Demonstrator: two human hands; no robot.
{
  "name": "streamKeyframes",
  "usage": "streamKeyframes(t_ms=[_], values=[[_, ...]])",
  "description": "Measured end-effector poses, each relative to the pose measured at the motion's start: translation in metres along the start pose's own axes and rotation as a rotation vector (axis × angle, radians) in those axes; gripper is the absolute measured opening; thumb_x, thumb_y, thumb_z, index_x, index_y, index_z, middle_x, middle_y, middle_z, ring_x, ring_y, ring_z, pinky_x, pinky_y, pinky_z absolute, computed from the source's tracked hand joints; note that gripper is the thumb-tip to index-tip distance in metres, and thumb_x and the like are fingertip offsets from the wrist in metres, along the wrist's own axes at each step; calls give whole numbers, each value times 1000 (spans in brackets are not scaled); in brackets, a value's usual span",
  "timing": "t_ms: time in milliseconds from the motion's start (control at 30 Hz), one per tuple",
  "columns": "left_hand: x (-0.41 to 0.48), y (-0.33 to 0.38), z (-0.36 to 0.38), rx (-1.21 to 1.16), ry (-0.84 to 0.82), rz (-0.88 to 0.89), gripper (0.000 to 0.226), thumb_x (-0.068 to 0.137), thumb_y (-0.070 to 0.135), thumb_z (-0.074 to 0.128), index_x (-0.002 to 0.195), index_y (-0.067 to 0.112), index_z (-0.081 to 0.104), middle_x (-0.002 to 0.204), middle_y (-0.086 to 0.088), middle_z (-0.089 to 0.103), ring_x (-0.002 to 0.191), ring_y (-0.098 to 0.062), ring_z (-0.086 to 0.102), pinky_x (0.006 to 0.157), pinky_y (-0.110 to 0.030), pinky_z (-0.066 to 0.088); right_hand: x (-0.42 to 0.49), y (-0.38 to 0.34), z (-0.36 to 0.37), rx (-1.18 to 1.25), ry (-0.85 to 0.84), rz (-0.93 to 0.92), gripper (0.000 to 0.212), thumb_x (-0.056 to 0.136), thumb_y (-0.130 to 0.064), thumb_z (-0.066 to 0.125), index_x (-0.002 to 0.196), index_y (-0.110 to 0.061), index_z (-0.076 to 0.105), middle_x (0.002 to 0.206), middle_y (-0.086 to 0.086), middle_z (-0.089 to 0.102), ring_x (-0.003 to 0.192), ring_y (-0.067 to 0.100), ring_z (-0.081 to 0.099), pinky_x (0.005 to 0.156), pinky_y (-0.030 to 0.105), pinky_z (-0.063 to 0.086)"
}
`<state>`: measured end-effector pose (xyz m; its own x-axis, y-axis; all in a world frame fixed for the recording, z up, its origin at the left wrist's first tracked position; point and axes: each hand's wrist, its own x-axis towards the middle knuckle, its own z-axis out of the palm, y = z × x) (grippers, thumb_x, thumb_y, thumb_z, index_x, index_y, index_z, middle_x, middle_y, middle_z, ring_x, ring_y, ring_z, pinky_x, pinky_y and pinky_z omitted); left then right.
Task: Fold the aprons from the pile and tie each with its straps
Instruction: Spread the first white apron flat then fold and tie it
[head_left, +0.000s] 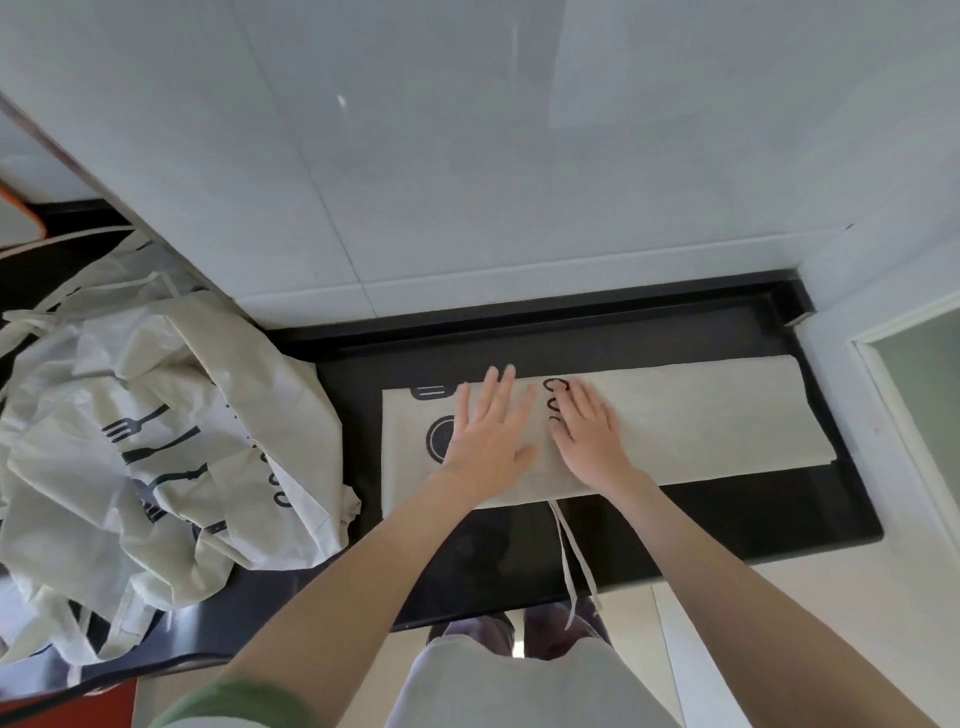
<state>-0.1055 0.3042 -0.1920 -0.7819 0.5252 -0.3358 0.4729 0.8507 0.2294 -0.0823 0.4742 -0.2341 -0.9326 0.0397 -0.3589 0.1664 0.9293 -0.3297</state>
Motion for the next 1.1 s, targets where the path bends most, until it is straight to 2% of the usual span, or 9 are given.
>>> streamKeyframes(t_ms=[133, 267, 367, 433, 567, 700, 800, 900, 1100], values=[[5, -17, 26, 30, -340, -116, 81, 99, 57, 31, 147, 28, -27, 154, 1, -36, 141, -24, -33, 116, -49, -16, -14, 47, -1, -152, -22, -111, 52, 105, -36, 12, 154, -28, -3, 163, -2, -5, 149, 17, -11, 116, 34, -9], [19, -13, 6, 78, -452, -242, 81, 100, 48, 35, 149, 24, -25, 153, 1, -37, 139, -32, -34, 114, -58, -13, -36, 111, -15, -167, 33, 242, 58, 103, -44, 10, 153, -23, -12, 162, 1, -10, 149, 23, -10, 118, 45, -4], [37, 29, -12, 66, -374, -412, 86, 96, 47, 41, 152, 12, -14, 157, -10, -27, 141, -39, -29, 110, -64, -11, -48, 137, -21, -184, -27, 295, 69, 91, -56, -7, 148, -18, -22, 162, 4, -14, 149, 25, -10, 119, 47, 0], [53, 69, -15, -25, -194, -363, 86, 93, 49, 44, 153, 13, -7, 158, -11, -23, 143, -35, -26, 111, -61, -11, -51, 141, -25, -124, -45, 220, 79, 82, -56, -13, 150, -17, -16, 162, 4, -11, 149, 25, -9, 119, 43, -1], [83, 135, -5, -20, -26, 59, 77, 96, 48, 44, 154, 21, 1, 159, -10, -22, 146, -29, -20, 114, -53, -12, -52, 154, -37, 75, 219, 264, 56, 101, -26, 38, 153, -12, 21, 158, 7, 24, 146, 25, 22, 116, 37, 16], [105, 168, 17, 65, -138, 277, 73, 97, 44, 42, 154, 26, 1, 159, -8, -23, 146, -28, -21, 115, -50, -12, -55, 191, -60, 197, 320, 726, 72, 95, -30, 56, 152, -10, 16, 153, 13, 28, 139, 32, 27, 112, 46, 24], [112, 177, 36, 129, -210, 268, 71, 99, 48, 36, 154, 28, -3, 159, -8, -24, 146, -29, -22, 113, -54, -15, -61, 214, -68, 192, 284, 712, 72, 90, -34, 63, 146, -6, 27, 142, 17, 37, 129, 34, 35, 105, 43, 33], [114, 177, 50, 169, -213, 212, 72, 98, 59, 24, 151, 32, -17, 155, -4, -32, 144, -28, -27, 113, -56, -18, -58, 222, -82, 527, 237, 785, 66, 82, -28, 71, 135, -11, 36, 128, 11, 44, 113, 30, 48, 88, 39, 43], [117, 178, 55, 144, -212, 205, 73, 96, 63, 20, 150, 33, -18, 154, -2, -35, 142, -28, -31, 113, -56, -17, -57, 225, -104, 842, 210, 681, 10, 85, -15, 60, 93, -10, 57, 97, 8, 65, 91, 26, 62, 74, 34, 49]])
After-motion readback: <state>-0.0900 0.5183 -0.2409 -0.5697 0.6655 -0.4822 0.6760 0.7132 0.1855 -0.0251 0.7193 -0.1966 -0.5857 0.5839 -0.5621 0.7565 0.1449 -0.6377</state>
